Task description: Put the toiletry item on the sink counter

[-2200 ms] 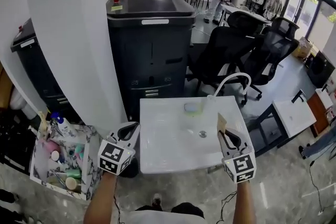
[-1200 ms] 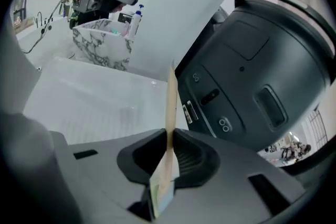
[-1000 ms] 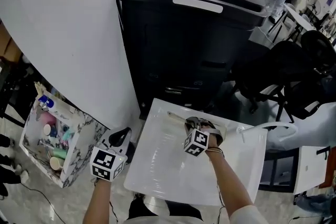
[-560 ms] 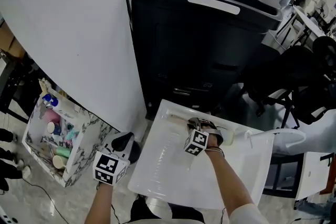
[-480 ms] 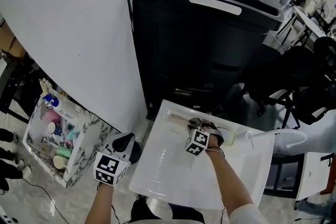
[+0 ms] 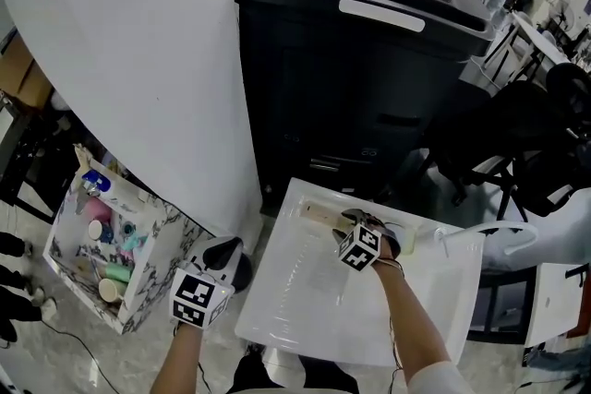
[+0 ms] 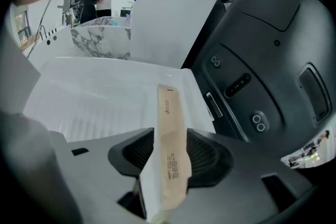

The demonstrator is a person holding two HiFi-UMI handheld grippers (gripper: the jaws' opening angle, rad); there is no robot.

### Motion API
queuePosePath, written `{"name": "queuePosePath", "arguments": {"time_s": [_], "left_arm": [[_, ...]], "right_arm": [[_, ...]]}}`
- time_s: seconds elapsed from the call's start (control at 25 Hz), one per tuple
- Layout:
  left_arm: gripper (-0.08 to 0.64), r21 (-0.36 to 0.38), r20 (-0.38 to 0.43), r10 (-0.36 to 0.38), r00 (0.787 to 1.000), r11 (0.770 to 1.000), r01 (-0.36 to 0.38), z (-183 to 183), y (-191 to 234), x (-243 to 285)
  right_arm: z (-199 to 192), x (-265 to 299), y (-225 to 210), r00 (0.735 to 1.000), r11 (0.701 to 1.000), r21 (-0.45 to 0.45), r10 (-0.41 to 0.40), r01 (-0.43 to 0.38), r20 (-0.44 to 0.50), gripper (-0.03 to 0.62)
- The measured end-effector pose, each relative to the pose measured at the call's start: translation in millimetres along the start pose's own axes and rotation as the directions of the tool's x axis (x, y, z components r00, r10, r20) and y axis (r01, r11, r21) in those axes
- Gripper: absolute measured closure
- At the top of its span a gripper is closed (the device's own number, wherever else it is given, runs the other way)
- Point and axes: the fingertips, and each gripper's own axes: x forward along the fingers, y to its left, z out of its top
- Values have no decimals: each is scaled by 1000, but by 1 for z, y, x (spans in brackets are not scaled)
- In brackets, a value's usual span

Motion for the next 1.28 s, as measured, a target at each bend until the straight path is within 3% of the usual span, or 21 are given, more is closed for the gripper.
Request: {"name": "queuePosePath", "arguments": {"time_s": [0.2, 0.36, 0.52, 0.68, 0.84, 1.08, 1.28], "left_arm": [[548, 29, 32, -22, 999, 999, 21, 13, -1, -11], [548, 65, 82, -58, 995, 997, 53, 37, -7, -18], [548, 119, 151, -114, 982, 988, 96, 73, -19, -25], [548, 182, 211, -186, 960, 972, 148, 106, -35, -31], [548, 231, 255, -237, 937, 956, 179, 133, -51, -45], [548, 290, 303, -295, 906, 934, 207, 160, -72, -66], [548, 315, 323, -317, 892, 925, 215, 172, -80, -84]], "right_arm": [[7, -40, -10, 995, 988, 143, -71, 60, 72, 403], [11, -101, -21, 963, 935, 324, -210, 146, 171, 437], [8, -180, -20, 898, 838, 498, -374, 221, 231, 511], [-1, -257, -10, 815, 738, 602, -529, 304, 236, 589], [-8, -321, 7, 738, 650, 674, -635, 350, 229, 595], [-16, -388, 38, 656, 559, 714, -732, 423, 184, 595], [-14, -426, 57, 605, 512, 719, -780, 470, 159, 595]]}}
